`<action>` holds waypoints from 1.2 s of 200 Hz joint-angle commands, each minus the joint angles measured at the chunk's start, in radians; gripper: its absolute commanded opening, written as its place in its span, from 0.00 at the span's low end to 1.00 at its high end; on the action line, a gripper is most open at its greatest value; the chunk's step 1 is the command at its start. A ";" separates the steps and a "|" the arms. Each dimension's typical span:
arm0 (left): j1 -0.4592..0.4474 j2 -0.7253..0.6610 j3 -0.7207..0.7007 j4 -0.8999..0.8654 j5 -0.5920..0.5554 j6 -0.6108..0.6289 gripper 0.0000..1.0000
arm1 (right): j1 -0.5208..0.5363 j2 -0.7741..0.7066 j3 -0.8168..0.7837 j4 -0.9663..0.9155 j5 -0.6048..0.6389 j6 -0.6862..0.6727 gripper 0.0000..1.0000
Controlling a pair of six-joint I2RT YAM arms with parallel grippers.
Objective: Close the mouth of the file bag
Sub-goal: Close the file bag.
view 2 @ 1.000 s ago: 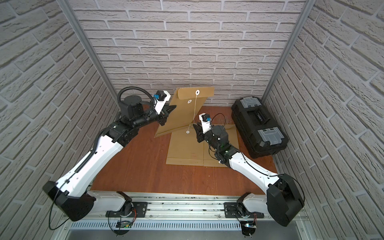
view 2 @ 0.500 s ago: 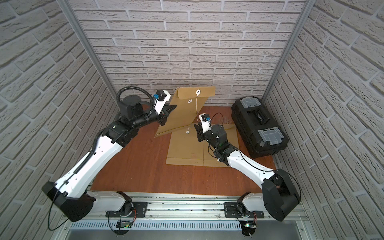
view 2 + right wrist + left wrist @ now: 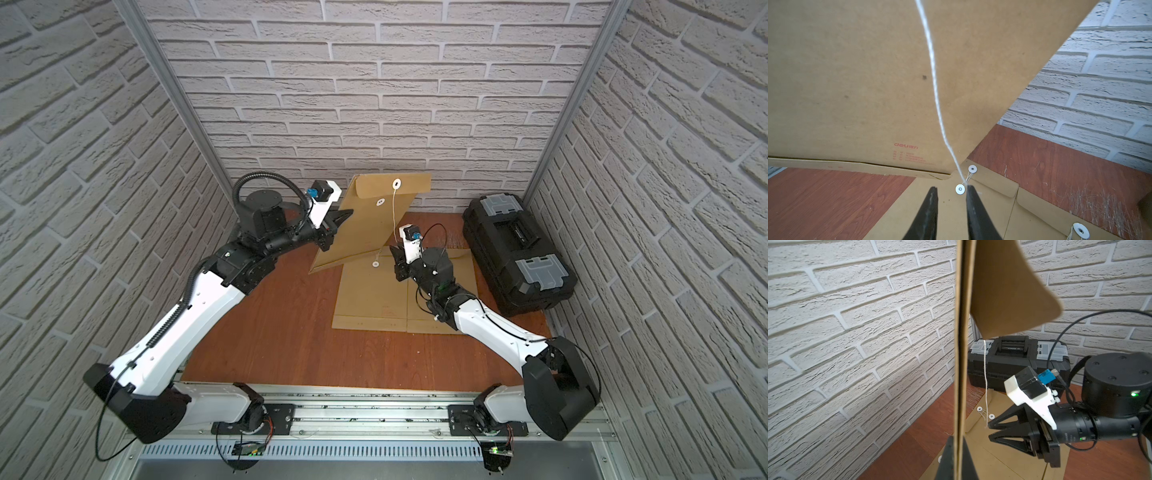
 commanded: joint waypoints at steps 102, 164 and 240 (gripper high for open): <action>-0.012 -0.011 0.048 0.023 -0.004 0.026 0.00 | -0.021 0.019 0.065 -0.023 0.065 -0.052 0.27; -0.012 -0.011 0.048 0.020 -0.035 0.056 0.00 | -0.054 -0.041 -0.073 0.004 0.057 -0.017 0.30; -0.012 0.003 0.045 0.021 -0.026 0.053 0.00 | -0.049 -0.140 -0.075 -0.018 -0.104 -0.010 0.41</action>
